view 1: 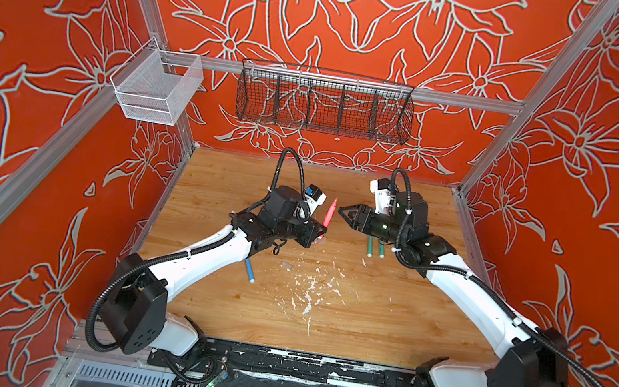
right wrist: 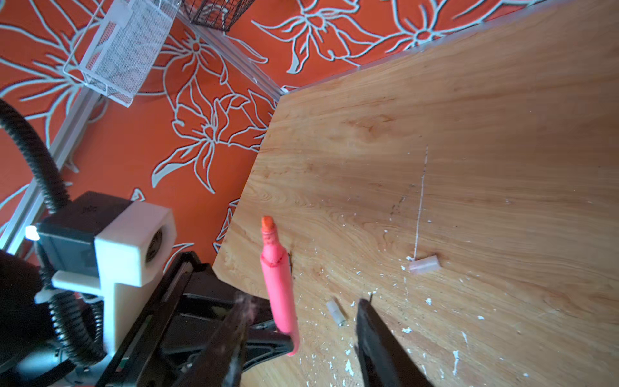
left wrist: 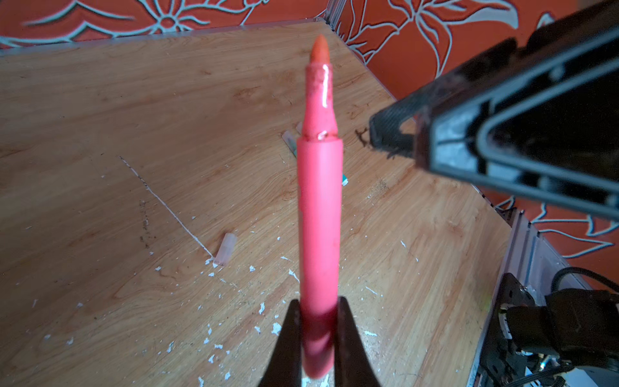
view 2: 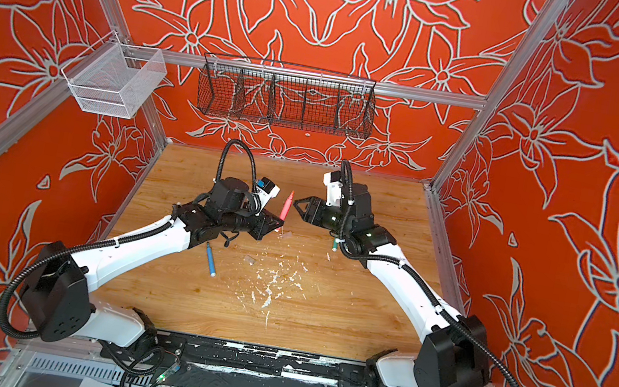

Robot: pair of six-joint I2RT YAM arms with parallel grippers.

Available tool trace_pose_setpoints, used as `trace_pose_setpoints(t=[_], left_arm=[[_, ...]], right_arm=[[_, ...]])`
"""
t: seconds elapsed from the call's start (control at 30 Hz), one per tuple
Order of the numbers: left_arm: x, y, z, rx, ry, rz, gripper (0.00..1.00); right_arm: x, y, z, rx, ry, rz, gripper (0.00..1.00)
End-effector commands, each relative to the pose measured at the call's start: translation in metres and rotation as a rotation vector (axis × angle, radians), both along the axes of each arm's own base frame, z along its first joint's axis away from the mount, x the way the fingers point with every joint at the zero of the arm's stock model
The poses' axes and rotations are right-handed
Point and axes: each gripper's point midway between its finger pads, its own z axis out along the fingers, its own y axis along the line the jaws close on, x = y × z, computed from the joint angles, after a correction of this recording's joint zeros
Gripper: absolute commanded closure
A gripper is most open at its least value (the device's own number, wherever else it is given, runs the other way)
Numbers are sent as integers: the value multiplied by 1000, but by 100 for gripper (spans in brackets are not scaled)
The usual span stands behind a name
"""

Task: Insert the pens into the pen caps
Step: 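Lift the pink marker upright with the left gripper while the right gripper approaches it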

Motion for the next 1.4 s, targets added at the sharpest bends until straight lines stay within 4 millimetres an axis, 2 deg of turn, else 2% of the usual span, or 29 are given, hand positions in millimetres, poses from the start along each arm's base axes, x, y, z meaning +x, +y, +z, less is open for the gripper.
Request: trace_pose_setpoints(t=[0.0,0.2,0.37,0.5,0.63,0.7,0.83,0.97,1.07,1.2,1.37], left_arm=[[-4,-5,16,-44,-34,-24,99],[-5,-7,18,-53,-35,-31,99],[-6,-7,19,-56,-37,-36,99],[-6,-6,19,-56,-38,-37,100],[-7,-8,20,-57,-40,-46,99],[-9,-9,20,-65,-36,-57,94],[-13,-13,22,-96,-32,-85,73],[-14,-12,26,-134,-35,-86,63],[-13,-10,29,-166,-25,-86,65],[-10,-7,31,-199,-13,-79,77],[-6,-2,36,-239,-6,-65,87]], right_arm=[[-2,18,16,47,-22,51,47],[4,31,11,60,-2,59,50],[8,40,11,61,-1,71,59],[10,43,11,63,3,75,73],[8,41,11,63,7,64,98],[7,40,11,65,7,62,100],[2,38,14,96,0,59,100],[-2,39,13,125,13,61,100],[-3,38,13,141,14,58,100],[-5,42,12,156,23,72,100],[-8,45,13,164,29,90,100]])
